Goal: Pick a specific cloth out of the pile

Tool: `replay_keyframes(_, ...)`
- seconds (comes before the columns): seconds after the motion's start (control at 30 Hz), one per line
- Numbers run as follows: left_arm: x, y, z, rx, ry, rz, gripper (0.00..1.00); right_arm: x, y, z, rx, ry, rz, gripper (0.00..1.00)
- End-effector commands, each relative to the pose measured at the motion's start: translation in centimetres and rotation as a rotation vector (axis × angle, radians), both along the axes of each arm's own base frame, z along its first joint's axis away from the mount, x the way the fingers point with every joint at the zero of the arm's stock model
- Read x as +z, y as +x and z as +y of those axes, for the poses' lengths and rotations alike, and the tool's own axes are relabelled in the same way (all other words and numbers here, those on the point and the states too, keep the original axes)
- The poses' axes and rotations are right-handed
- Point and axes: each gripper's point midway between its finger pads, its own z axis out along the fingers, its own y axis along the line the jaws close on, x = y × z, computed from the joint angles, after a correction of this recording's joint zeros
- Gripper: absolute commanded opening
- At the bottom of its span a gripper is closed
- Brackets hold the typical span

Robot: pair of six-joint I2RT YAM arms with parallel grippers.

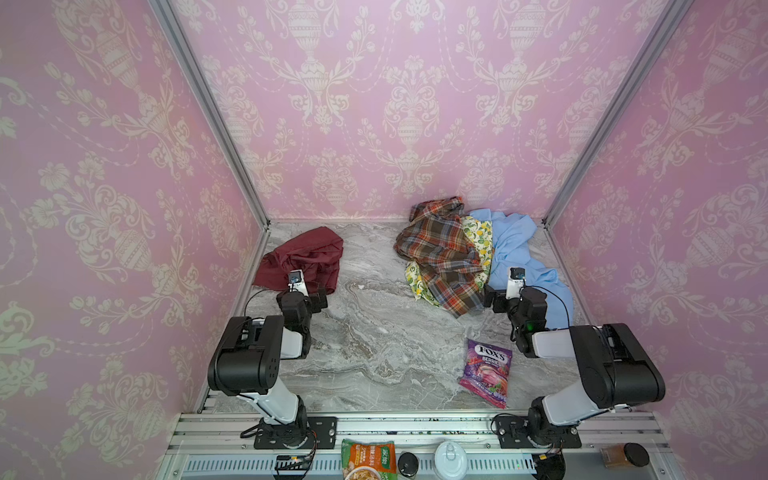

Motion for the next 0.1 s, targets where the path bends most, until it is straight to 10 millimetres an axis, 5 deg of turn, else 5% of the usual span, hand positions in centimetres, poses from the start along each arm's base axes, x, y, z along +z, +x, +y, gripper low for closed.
replay_keyframes(0.0,0.02,-0.1,0.21,0.012,0.025,0.0,0.99,0.33,0.34,0.11,0.01,0.02,-0.009,1.0)
replay_keyframes(0.07,-0.05,-0.12,0.2,0.011,0.025,0.002,0.99,0.36,0.3,0.14,0.012,0.019,-0.011,1.0)
